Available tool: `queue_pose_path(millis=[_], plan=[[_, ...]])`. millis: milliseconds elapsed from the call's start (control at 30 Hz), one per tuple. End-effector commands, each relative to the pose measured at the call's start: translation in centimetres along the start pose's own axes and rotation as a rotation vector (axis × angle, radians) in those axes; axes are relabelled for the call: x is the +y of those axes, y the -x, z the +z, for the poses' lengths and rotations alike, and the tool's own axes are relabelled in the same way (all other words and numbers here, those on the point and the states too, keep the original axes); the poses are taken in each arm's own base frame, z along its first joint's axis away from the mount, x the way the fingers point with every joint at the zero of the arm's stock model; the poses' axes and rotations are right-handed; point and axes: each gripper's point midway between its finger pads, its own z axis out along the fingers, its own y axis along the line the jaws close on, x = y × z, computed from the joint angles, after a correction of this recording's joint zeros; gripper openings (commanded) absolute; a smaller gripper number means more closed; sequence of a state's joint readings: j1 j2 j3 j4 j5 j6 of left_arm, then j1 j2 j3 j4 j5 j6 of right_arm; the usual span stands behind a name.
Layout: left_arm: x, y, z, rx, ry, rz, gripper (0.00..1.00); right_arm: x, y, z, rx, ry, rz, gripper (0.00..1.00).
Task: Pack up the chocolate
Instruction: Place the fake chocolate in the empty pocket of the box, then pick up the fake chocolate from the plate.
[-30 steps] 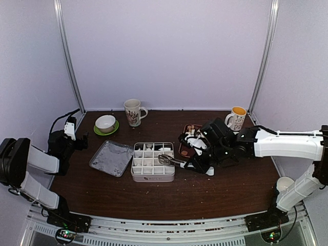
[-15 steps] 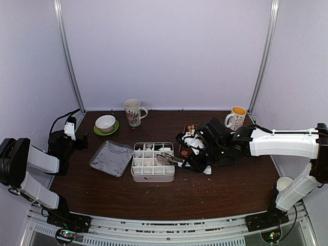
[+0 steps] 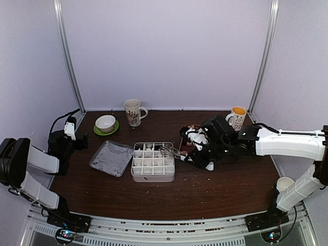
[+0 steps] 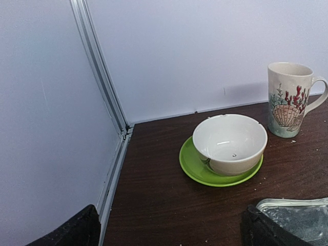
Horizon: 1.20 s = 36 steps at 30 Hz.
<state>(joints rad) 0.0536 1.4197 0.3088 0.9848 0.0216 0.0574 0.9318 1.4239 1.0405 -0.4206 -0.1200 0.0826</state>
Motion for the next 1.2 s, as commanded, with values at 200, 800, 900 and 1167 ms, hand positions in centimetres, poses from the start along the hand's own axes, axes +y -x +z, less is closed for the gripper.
queue_pose_path(millis=[200,800,900,1167], plan=[[0.6,1.3,0.3,-0.041,0.02,-0.009,0.98,-6.1,0.6,-3.2,-0.081,-0.265,0.1,0.32],[-3.0,1.8,-2.7,-0.174,-0.164,0.09,0.98,-9.6,-2.4,-4.4,-0.075,-0.342,0.241,0.32],[-3.0,1.9,-2.6,-0.173,-0.164,0.091,0.98,-9.8,-2.8,-4.5,-0.061,-0.351,0.243,0.32],[-3.0,1.9,-2.5,-0.17,-0.164,0.09,0.98,-11.2,-4.1,-5.2,-0.043,-0.402,0.268,0.32]])
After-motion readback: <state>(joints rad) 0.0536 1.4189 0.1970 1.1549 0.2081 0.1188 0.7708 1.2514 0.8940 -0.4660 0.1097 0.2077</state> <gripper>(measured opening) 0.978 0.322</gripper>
